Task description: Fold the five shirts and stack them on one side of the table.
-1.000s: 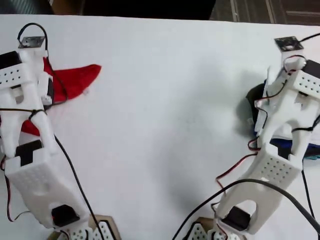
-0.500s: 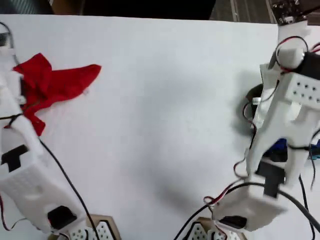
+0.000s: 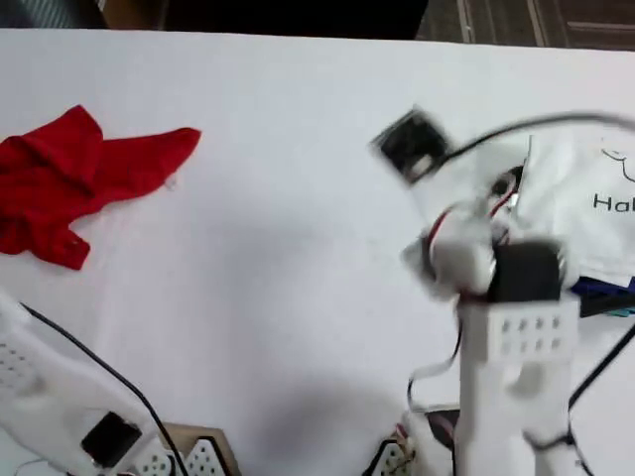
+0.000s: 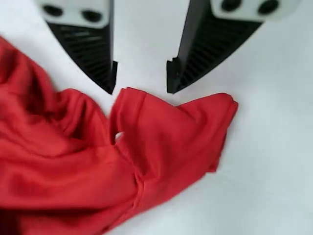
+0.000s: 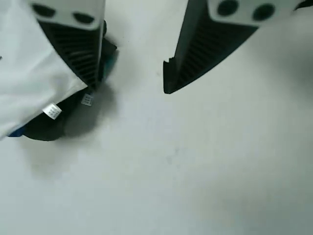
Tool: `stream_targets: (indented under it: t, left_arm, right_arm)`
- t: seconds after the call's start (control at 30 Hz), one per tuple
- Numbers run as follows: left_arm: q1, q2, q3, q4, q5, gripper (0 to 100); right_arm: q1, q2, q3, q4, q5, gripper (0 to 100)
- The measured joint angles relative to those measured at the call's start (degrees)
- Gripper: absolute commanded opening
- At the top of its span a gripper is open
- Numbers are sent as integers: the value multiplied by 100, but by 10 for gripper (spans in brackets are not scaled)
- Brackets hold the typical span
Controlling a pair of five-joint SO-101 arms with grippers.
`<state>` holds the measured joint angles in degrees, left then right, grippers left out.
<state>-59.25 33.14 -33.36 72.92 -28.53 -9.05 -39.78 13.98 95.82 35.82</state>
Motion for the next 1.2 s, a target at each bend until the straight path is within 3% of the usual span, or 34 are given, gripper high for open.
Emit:
stream_targets:
  t: [0.3,0.43,0.83,1.03,1.2]
  left_arm:
    - [-211,1495,-246,-571,-44,199]
    - [9,1793,-774,-273,-44,11]
    - [1758,1873,-3332,2655,9,25]
    - [2426,1846,-3657,2831,352,25]
    - [3305,1292,-3103,2840,536,25]
  right_arm:
    - [-246,-888,1908,-554,18,205]
    - [-246,-888,2004,-563,18,205]
    - [-246,-888,2004,-677,18,205]
    - [185,-888,2004,-1125,18,205]
    - [879,-897,2022,-1512,18,205]
